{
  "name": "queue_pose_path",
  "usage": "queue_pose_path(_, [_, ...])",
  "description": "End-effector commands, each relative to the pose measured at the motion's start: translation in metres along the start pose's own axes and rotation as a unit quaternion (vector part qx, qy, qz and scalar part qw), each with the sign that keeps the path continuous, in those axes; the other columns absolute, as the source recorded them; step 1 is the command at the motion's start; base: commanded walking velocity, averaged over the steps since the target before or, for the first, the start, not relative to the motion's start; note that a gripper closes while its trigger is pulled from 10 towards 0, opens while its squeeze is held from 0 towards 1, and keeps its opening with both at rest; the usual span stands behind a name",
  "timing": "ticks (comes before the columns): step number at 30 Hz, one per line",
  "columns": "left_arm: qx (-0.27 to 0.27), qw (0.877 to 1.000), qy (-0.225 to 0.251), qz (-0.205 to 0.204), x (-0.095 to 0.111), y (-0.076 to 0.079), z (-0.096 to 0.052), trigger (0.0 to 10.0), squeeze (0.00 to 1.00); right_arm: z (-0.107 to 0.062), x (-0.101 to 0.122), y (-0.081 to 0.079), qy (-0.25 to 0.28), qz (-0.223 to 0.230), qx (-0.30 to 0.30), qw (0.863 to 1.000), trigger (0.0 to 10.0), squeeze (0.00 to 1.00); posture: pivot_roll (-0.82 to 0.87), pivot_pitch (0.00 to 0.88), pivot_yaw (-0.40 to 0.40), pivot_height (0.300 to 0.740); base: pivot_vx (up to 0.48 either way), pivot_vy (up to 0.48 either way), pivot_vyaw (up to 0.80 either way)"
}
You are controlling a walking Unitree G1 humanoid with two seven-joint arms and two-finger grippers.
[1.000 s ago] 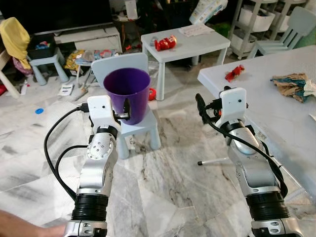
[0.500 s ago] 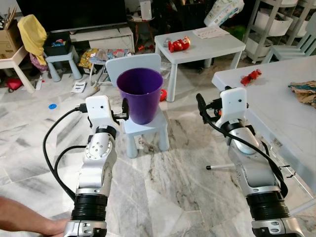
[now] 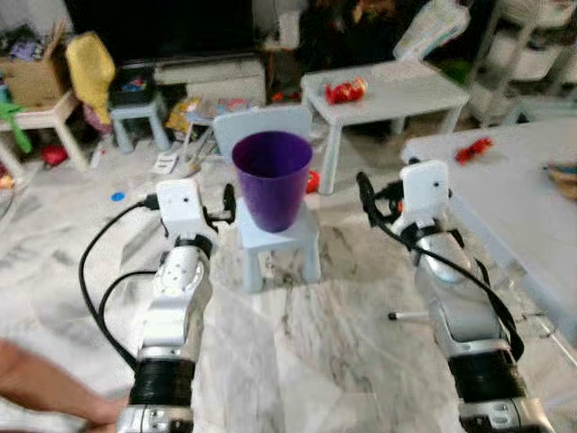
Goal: Picking trash to rubbish bin
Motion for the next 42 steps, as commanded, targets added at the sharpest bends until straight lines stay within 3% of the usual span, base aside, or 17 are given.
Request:
queue_pose_path(1, [-0.009,1.0,-0.006,-0.001,-0.0011,0.0063,0.0019,10.0,0.0,-0.0001,0.0013,0.0064,0.001,-0.005,-0.012,1.0,10.0,0.0,-0.01,0.0,0.005,0.74,0.0,0.0,0.0])
queue_pose_path(16, [-0.01,1.0,-0.009,0.0,-0.0027,0.007,0.0018,10.0,0.0,0.0,0.0008,0.0068,0.0,-0.006,-0.014,1.0,10.0,0.0,-0.01,0.0,0.005,0.74,0.0,0.0,-0.64])
queue_pose_path(32, [-0.008,1.0,-0.011,0.0,-0.0037,0.0065,0.0018,10.0,0.0,0.0006,0.0009,0.007,0.001,-0.008,-0.013,1.0,10.0,0.0,-0.01,0.0,0.002,0.74,0.0,0.0,0.0])
queue_pose_path(42, [-0.014,1.0,-0.015,-0.007,-0.0045,0.0064,0.0019,10.0,0.0,0.0008,0.0019,0.0079,0.003,-0.007,-0.013,1.0,10.0,0.0,-0.01,0.0,0.002,0.74,0.056,0.0,-0.76])
Point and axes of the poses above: a point about 5 cm out from each wrist's last joint towards the gripper, its own z axis pointing out of the wrist towards the gripper, its own x axis along the axis of the wrist's last joint, y = z × x, the point moved 2 cm from there along z, pointing out of the wrist towards the gripper, and after that the axes turned 11 degrees about -z, right-handed, at the moved point
